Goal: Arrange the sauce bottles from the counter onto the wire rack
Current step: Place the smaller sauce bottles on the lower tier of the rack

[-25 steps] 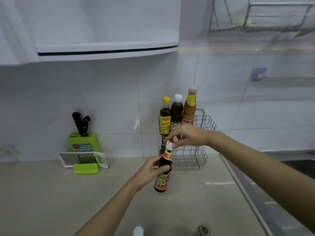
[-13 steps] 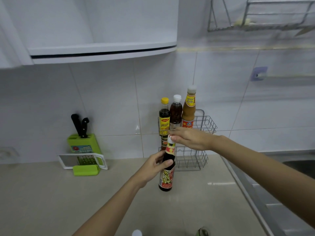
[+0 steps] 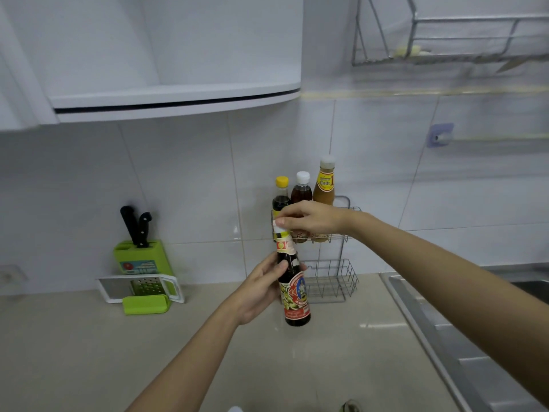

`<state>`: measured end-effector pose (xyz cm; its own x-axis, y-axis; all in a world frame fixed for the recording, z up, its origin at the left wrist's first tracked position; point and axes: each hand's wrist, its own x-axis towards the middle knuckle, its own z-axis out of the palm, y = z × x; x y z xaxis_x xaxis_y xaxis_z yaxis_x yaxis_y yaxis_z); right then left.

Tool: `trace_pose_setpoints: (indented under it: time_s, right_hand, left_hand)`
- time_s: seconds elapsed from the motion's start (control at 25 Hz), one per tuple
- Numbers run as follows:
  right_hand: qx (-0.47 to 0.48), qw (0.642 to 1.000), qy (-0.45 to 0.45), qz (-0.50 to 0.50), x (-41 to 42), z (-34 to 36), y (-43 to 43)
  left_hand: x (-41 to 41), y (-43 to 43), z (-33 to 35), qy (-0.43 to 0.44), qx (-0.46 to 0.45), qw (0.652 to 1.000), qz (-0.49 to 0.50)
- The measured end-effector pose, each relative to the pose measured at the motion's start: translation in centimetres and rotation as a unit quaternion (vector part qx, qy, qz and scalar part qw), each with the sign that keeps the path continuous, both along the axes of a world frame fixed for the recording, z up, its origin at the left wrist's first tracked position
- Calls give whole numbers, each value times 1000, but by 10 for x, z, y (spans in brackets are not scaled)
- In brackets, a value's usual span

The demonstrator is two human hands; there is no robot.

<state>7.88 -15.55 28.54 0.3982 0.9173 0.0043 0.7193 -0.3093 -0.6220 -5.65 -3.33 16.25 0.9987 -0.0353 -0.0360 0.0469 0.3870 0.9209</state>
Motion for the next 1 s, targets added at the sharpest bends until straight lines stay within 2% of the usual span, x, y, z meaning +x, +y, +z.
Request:
trace_pose_setpoints:
  time_s: [0.08,0.2,0.28,0.32,0.44,0.52,0.72,0.88,0.96,1.0]
  right_hand:
    - [12,1000,-12,-12,0,0,-3]
    - [60,986,-91,-125,-8,-9,4]
    - [80,976,-120,-165,-15,-10,7]
    - [79,980,-103,-152,-16,-6,6]
    - [82,992,28,-91,-13,7,-5]
    - [89,989,68,-98,-10,8,-9]
    - [71,979,-54,-182,-8,4,-2]
    - [44,965,-112,-233,-10,0,-2]
    - [40,959,-112,-259,-11,-6,-7]
    - [58,960,-82,-261,-12,-11,-12]
  left_hand:
    - [-1,1,3,-1,6,1000,-3]
    - [2,-2,12,-14,75,997,4]
    - [3,-2,15,-17,72,997,7]
    - [4,-1,16,-15,47,999,7]
    - [3,5,19,1,-30,999,-12]
    - [3,2,20,5,-43,998,-34]
    - [7,-19,24,-9,-45,999,-7]
    - [13,-31,22,-10,-41,999,-2]
    - [16,-35,17,3,-8,1000,-3]
    - [15,-35,14,12,1,1000,-3]
